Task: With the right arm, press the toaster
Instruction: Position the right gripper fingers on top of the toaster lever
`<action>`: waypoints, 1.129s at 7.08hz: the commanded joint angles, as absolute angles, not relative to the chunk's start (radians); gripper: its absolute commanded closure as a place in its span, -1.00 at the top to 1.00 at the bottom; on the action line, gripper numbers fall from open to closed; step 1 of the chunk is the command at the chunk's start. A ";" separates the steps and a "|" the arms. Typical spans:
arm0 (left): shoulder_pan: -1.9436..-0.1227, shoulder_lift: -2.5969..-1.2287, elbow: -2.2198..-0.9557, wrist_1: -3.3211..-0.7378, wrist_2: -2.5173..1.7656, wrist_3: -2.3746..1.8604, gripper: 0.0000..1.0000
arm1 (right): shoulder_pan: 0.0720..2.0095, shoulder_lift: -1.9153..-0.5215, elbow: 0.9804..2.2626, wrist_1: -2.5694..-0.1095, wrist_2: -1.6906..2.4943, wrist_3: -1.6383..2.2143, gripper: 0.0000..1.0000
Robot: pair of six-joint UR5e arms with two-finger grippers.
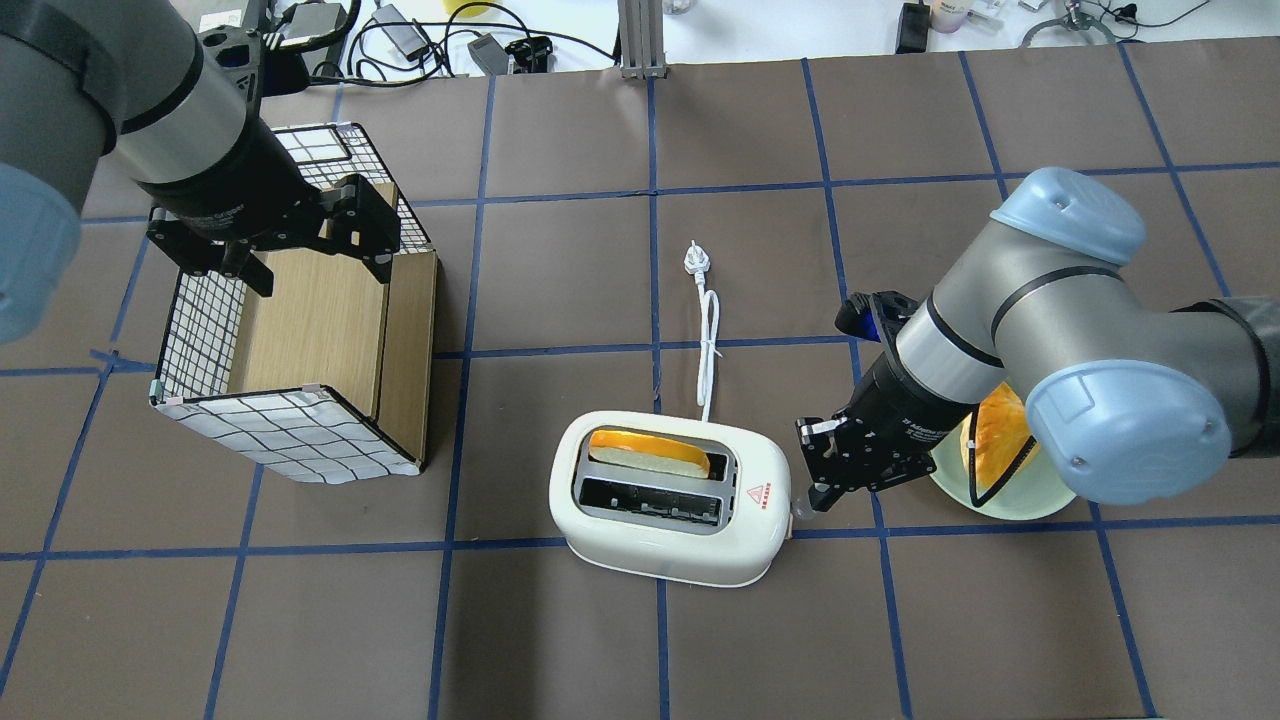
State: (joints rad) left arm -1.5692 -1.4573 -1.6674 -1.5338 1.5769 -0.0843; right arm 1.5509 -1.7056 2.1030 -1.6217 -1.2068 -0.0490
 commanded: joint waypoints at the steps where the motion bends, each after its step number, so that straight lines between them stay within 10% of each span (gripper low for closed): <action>1: -1.569 -1.457 -1.667 -1.534 1.577 -0.084 1.00 | 1.554 -1.703 2.108 -1.620 -1.206 -0.054 -1.00; 8: -1.569 -1.457 -1.667 -1.534 1.577 -0.084 1.00 | 1.552 -1.667 2.121 -1.660 -1.203 -0.051 -1.00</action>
State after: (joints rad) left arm -1.5693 -1.4573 -1.6675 -1.5340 1.5769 -0.0844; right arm 1.5537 -1.6702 2.1214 -1.6550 -1.2026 -0.0514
